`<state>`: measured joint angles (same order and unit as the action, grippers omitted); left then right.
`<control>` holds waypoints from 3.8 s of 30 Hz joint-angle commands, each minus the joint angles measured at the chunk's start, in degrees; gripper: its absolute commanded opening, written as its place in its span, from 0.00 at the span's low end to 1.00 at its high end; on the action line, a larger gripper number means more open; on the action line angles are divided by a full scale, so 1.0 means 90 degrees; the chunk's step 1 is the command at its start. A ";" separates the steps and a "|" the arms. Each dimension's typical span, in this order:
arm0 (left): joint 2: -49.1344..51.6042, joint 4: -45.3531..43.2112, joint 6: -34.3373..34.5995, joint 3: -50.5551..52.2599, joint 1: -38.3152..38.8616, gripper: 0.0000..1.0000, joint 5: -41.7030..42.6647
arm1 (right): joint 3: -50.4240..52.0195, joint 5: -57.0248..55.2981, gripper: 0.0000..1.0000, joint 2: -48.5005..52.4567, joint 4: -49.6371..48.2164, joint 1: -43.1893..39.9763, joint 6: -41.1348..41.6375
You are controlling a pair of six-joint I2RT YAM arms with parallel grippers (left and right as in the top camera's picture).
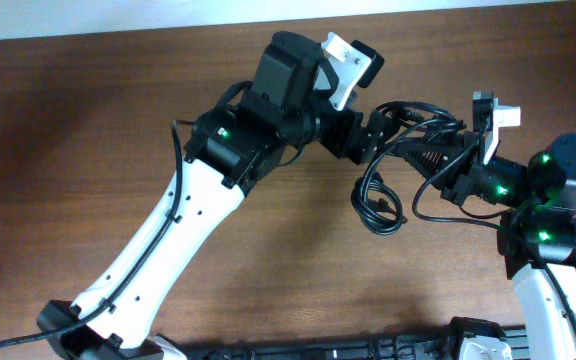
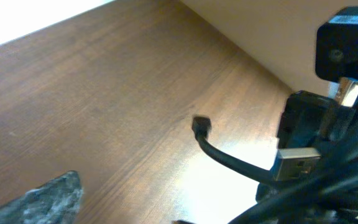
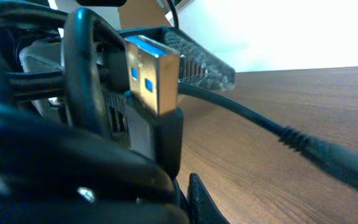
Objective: Untangle cables
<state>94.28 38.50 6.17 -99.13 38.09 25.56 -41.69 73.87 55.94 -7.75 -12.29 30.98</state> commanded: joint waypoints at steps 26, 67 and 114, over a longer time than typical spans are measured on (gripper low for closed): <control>-0.1052 0.0629 -0.3699 -0.0044 0.0175 0.99 0.0146 | -0.0097 0.0289 0.04 0.0325 -0.0474 0.0029 0.0848; -0.0211 -0.1319 -0.0153 -0.0044 0.0172 0.00 -0.1727 | -0.0097 0.1039 0.04 0.0325 -0.1129 0.0029 0.0971; 0.0141 -0.1545 0.1217 -0.0044 0.0835 0.00 -0.4405 | -0.0097 0.1287 0.04 0.0325 -0.1396 0.0032 0.1112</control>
<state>94.41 27.33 13.78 -99.04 48.56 -3.97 -42.11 78.08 60.14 -18.31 -12.60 42.28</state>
